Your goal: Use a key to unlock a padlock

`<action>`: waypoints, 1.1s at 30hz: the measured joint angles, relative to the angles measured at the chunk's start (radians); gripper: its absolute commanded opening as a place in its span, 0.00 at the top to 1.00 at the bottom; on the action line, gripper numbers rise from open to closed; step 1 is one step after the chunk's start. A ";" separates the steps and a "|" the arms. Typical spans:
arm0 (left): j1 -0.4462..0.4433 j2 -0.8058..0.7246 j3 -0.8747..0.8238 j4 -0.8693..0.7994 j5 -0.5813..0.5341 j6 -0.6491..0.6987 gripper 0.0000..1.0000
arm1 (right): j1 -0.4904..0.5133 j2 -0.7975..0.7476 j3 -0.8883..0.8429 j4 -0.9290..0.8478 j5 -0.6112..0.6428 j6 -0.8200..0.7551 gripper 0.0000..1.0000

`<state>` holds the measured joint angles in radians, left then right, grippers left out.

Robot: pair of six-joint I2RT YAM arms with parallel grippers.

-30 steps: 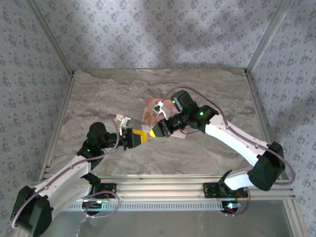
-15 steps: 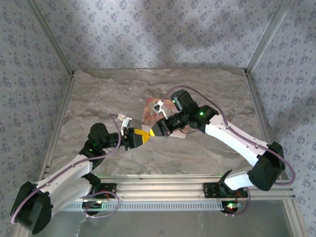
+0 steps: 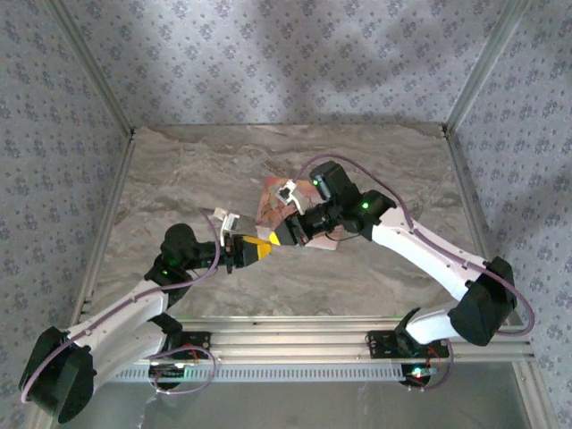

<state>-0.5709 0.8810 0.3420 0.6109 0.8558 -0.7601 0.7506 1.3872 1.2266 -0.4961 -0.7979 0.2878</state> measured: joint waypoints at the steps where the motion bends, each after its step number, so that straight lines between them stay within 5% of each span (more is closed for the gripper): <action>1: 0.000 0.000 0.000 0.000 0.000 -0.002 0.74 | 0.000 0.000 -0.001 0.000 -0.003 0.000 1.00; 24: 0.000 -0.002 -0.001 0.000 -0.010 -0.008 0.78 | 0.000 -0.004 -0.013 0.007 -0.011 0.000 1.00; 29: -0.001 -0.002 -0.001 0.000 -0.006 -0.012 0.98 | 0.000 -0.004 -0.013 0.006 -0.011 0.000 1.00; 33: -0.002 -0.002 -0.001 0.007 -0.003 -0.007 1.00 | -0.002 -0.004 -0.014 0.006 -0.011 0.000 1.00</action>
<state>-0.5724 0.8791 0.3412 0.6182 0.8528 -0.7673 0.7483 1.3834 1.2129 -0.4900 -0.8085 0.2878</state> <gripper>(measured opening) 0.056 0.040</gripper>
